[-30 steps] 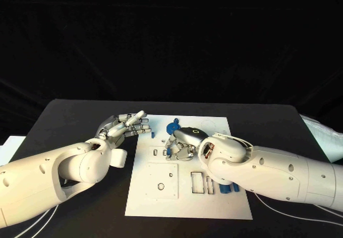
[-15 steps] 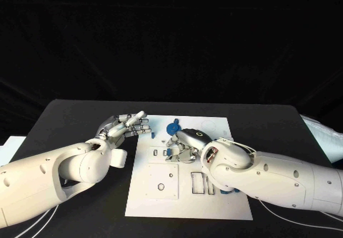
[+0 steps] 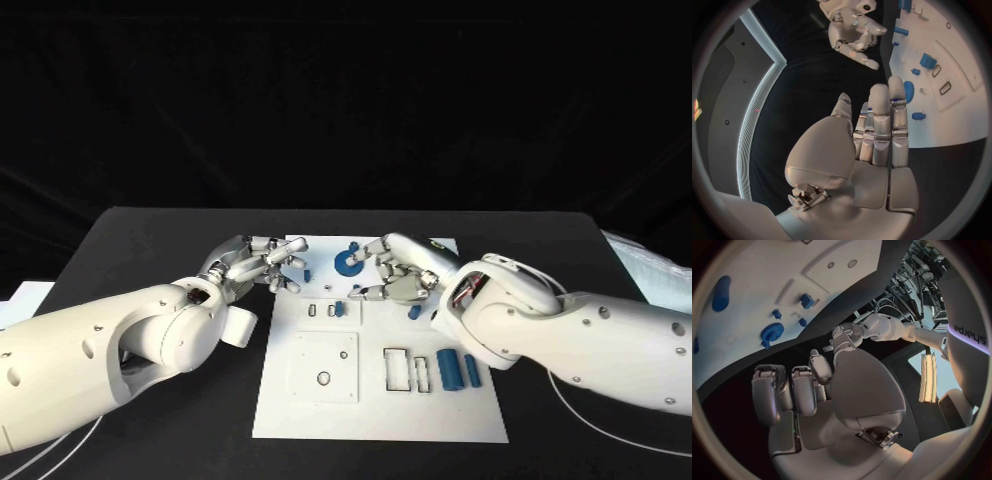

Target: Assemble the parts on the task board

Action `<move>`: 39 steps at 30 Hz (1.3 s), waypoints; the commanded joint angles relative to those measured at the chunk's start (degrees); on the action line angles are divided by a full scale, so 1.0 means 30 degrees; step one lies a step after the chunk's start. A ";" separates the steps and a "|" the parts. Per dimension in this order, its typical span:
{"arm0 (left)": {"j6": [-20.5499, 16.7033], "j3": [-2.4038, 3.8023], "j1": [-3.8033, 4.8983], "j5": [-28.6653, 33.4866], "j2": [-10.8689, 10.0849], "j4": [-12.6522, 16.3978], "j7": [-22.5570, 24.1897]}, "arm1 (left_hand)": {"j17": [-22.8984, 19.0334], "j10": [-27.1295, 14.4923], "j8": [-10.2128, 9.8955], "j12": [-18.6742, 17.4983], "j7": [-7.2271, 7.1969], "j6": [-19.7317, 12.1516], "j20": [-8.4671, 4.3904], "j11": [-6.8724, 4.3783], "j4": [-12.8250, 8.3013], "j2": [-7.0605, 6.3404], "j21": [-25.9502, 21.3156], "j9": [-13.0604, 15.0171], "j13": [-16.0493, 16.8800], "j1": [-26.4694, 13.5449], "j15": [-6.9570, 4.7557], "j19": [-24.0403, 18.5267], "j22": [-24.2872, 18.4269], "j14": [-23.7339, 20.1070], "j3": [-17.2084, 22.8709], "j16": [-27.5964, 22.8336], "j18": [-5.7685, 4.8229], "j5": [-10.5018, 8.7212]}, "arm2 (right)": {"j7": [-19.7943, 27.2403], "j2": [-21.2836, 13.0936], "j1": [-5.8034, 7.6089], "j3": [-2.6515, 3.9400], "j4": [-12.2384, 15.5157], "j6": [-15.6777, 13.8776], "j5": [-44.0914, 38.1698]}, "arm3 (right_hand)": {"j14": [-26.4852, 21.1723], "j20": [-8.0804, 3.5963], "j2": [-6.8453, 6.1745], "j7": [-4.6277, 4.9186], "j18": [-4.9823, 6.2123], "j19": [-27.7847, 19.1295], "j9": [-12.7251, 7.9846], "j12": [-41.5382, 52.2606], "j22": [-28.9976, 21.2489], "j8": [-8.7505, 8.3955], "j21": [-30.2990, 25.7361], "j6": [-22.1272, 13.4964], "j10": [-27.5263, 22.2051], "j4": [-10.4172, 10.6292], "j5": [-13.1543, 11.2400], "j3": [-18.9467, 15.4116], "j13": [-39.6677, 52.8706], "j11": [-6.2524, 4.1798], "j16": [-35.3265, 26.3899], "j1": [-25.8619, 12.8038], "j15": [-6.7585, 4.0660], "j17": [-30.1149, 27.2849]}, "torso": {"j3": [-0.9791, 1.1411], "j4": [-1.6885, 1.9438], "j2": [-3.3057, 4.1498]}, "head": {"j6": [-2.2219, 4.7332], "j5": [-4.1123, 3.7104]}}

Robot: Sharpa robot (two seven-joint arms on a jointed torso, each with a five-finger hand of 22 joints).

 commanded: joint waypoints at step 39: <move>1.2873 -0.0221 0.3331 -1.6771 0.7427 -0.5973 -1.7683 | 1.5621 0.0281 0.8651 1.8064 -0.1840 -0.1255 -0.1309 -0.1744 0.2611 0.1679 1.8937 0.6671 1.7381 -0.3228 -0.1423 0.3458 2.2579 0.1973 -0.4189 1.4804 -0.2733 -0.0855 | 0.2739 -0.2955 0.2148 0.0012 -0.1053 0.0986 1.0667 | 0.0997 -0.0121 0.0686 -0.0169 0.0625 -0.0732 0.0029 -0.0477 0.0503 0.0213 -0.0710 0.0495 -0.0324 -0.0708 0.0815 0.0179 -0.0564 -0.0225 -0.0861 0.0851 -0.0126 0.0998 | 0.0415 -0.0266 -0.0665 | -0.0659 0.0541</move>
